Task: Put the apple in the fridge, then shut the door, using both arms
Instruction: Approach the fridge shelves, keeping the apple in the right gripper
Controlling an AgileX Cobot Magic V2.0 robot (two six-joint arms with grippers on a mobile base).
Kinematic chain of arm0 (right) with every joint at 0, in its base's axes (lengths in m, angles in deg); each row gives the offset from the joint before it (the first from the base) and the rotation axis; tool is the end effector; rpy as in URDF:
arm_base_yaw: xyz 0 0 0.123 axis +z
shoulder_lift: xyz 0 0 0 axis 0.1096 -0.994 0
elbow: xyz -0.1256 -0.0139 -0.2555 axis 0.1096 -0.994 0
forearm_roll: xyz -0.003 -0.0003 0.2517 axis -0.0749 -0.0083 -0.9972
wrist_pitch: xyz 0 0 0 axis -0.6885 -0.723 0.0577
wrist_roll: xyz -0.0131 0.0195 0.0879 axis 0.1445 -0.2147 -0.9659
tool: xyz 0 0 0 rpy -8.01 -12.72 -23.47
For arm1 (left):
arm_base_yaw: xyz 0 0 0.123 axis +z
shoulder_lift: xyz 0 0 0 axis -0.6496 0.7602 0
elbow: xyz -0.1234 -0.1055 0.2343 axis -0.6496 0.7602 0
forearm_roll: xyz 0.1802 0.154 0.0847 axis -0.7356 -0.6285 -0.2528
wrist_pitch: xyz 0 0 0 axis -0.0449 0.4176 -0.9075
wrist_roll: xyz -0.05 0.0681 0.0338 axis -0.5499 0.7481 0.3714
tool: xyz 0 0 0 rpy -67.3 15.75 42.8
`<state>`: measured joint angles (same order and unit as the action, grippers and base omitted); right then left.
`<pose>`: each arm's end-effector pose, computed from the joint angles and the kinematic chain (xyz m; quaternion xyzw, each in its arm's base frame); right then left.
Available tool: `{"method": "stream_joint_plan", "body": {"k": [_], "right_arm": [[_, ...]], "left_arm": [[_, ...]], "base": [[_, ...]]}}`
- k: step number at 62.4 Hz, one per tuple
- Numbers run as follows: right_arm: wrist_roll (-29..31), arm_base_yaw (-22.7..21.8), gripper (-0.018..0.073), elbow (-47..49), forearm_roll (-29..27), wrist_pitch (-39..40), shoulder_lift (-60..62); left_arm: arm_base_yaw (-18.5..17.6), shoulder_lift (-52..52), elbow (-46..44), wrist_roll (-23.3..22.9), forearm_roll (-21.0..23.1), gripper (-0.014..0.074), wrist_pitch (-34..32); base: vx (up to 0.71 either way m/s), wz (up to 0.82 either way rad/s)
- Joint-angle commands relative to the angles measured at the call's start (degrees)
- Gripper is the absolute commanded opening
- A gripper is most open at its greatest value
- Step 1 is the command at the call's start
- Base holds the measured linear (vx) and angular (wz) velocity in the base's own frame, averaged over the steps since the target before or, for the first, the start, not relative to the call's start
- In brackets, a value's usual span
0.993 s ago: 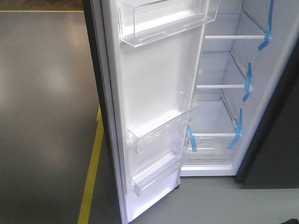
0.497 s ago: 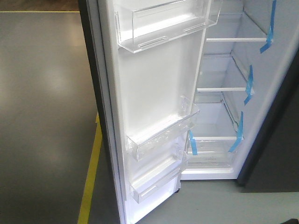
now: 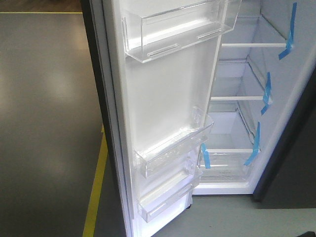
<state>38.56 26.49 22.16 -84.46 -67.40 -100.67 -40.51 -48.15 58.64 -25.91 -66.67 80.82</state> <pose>0.0489 0.0784 0.2979 -0.3121 0.8220 0.3259 0.3475 0.0564 0.0000 0.2051 0.0014 0.6810 0.0015 0.7323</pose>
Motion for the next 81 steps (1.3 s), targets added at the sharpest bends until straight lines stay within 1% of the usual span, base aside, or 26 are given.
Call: {"method": "stream_joint_plan", "body": {"k": [1, 81], "right_arm": [[0.5, -0.1, 0.0361, 1.4, -1.9, 2.9, -0.2], [0.5, -0.1, 0.0361, 1.4, -1.9, 2.9, -0.2]], "left_arm": [[0.0, -0.8, 1.2, -0.1, 0.6, -0.0006, -4.4], [0.0, -0.8, 1.2, -0.1, 0.6, -0.0006, -4.4]], "base": [[0.06, 0.0], [0.05, -0.01]]}}
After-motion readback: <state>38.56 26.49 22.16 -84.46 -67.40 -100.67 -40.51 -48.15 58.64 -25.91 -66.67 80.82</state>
